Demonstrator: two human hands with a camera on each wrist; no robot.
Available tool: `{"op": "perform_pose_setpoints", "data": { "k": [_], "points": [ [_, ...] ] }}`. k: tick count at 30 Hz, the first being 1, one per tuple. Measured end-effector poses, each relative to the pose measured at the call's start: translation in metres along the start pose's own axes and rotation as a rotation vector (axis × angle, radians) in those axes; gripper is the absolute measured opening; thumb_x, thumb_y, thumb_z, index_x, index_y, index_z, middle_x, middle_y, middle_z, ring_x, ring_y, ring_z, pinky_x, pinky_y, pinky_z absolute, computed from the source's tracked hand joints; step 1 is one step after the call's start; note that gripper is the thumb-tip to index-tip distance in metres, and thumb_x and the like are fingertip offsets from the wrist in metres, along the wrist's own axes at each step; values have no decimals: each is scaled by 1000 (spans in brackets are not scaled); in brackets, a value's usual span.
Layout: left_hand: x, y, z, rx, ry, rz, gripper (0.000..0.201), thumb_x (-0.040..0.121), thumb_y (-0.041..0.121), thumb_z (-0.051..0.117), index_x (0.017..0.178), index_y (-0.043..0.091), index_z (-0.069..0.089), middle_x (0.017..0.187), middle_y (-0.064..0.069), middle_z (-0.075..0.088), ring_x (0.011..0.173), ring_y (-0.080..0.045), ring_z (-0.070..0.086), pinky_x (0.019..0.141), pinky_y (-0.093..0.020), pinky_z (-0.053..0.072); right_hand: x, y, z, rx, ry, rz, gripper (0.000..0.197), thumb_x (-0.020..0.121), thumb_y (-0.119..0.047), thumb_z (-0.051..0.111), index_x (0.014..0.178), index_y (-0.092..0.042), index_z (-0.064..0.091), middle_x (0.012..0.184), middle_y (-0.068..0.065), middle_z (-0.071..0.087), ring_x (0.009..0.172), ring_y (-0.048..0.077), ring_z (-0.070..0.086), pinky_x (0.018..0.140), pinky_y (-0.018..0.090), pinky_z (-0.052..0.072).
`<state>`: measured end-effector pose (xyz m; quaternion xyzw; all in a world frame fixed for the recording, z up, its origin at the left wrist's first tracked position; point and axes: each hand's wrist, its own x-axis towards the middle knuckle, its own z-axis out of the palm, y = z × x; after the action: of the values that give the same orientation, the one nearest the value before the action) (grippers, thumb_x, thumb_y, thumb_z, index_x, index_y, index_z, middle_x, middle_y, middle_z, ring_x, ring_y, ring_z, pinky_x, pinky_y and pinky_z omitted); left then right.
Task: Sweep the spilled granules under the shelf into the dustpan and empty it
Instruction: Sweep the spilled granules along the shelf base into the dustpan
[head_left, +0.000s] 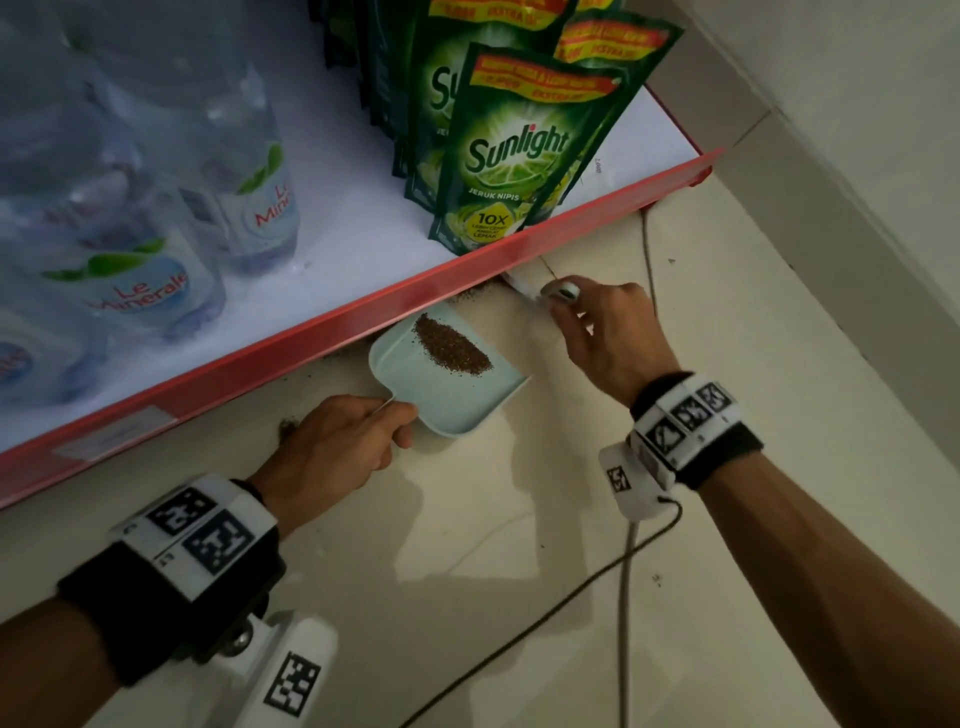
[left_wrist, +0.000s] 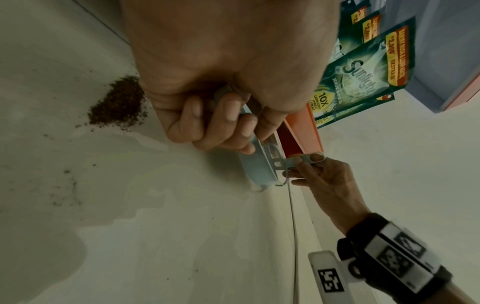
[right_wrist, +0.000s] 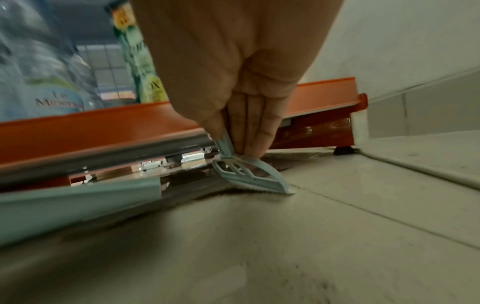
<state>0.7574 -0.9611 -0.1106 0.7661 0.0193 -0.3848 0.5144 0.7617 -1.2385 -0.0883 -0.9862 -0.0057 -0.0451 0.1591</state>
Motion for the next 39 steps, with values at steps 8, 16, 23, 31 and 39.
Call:
{"op": "perform_pose_setpoints", "data": {
  "k": [8, 16, 23, 31, 39],
  "points": [
    [-1, -12, -2, -14, 5, -20, 38, 94, 35, 55, 63, 14, 60, 39, 9, 39, 30, -5, 30, 32, -15, 24, 46, 61, -21, -229, 206, 424, 33, 99, -30, 44, 117, -13, 66, 101, 24, 70, 88, 45, 63, 71, 40, 47],
    [-9, -12, -2, -31, 24, -26, 38, 94, 32, 55, 63, 11, 59, 38, 9, 39, 29, -4, 30, 31, -14, 24, 39, 8, 11, -7, -11, 97, 27, 100, -20, 48, 102, -6, 70, 88, 21, 72, 78, 42, 65, 69, 36, 47],
    [-20, -18, -12, -26, 37, -43, 37, 94, 33, 54, 66, 10, 58, 39, 9, 37, 30, -5, 29, 33, -14, 22, 7, -6, -13, 98, 152, -41, 24, 100, -16, 49, 105, -7, 70, 98, 7, 76, 76, 26, 72, 72, 32, 55],
    [-22, -18, -6, -21, 12, -10, 36, 93, 33, 55, 62, 13, 59, 39, 8, 38, 31, -7, 28, 32, -16, 23, 16, 54, -17, -98, 81, 473, 30, 97, -20, 50, 89, 3, 69, 86, 28, 69, 82, 46, 62, 74, 41, 47],
    [-18, -19, -7, -21, 18, -31, 36, 93, 33, 55, 63, 13, 58, 40, 10, 37, 32, -6, 28, 33, -15, 23, -15, -2, 2, 23, 159, 4, 21, 89, -14, 54, 93, -13, 74, 75, 7, 74, 62, 28, 69, 64, 35, 57]
  ]
}}
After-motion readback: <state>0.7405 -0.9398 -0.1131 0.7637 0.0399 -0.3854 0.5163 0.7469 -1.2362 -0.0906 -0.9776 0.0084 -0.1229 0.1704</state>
